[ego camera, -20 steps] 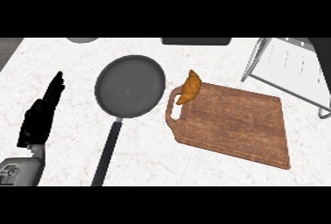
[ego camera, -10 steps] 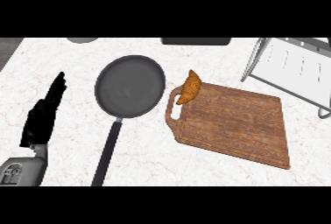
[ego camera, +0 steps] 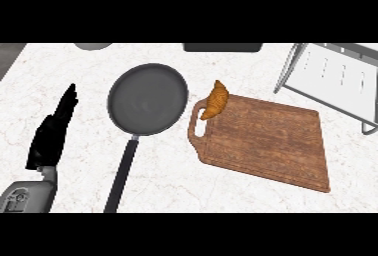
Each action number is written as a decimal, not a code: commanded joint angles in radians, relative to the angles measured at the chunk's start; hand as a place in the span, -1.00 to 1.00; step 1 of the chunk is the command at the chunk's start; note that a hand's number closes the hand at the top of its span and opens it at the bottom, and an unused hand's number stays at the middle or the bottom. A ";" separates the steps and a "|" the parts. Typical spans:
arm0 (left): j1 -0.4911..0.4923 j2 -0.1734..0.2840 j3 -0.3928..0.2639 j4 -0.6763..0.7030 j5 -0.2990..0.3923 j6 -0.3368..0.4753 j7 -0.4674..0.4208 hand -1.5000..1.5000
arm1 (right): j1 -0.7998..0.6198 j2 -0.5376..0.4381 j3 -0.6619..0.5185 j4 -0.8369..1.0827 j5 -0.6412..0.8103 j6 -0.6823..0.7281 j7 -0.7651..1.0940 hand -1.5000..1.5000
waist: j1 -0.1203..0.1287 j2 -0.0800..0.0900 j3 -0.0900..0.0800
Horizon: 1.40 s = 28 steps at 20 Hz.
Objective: Pick the squash from the cutting board and place it in the tiered basket
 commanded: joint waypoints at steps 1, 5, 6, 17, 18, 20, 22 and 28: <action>-0.017 0.019 0.014 -0.040 0.009 -0.030 0.057 0.00 | 0.058 0.010 -0.026 -0.026 -0.048 0.009 -0.007 -1.00 | -0.004 -0.001 0.002; 0.005 -0.027 -0.010 -0.006 -0.031 0.008 0.003 0.00 | 0.082 0.003 -0.078 -0.060 -0.105 -0.111 -0.072 -1.00 | -0.002 0.002 0.002; -0.026 0.005 0.034 0.064 0.003 -0.024 -0.041 0.00 | 0.070 0.030 -0.090 -0.074 -0.114 -0.171 -0.064 -1.00 | -0.004 0.004 0.002; -0.011 -0.014 0.033 0.005 -0.013 -0.022 0.022 0.00 | 0.134 -0.053 -0.106 -0.330 -0.158 -0.181 0.036 -1.00 | -0.024 -0.006 0.001; 0.026 0.008 0.055 -0.043 0.007 -0.033 0.042 0.00 | 0.156 -0.049 -0.107 -0.414 -0.177 -0.106 0.098 -1.00 | -0.041 -0.017 0.000; 0.015 0.026 0.069 -0.014 0.009 -0.050 0.020 0.00 | 0.196 -0.067 -0.132 -0.477 -0.215 -0.056 0.138 -1.00 | -0.044 -0.015 0.001; 0.049 0.008 0.063 0.002 -0.004 -0.031 0.002 0.00 | 0.233 -0.067 -0.169 -0.570 -0.279 0.008 0.174 -1.00 | -0.059 -0.021 0.000; 0.093 0.009 0.077 -0.021 0.005 -0.041 -0.040 0.00 | 0.546 -0.086 -0.285 -0.893 -0.428 0.116 0.157 -1.00 | -0.062 -0.017 0.001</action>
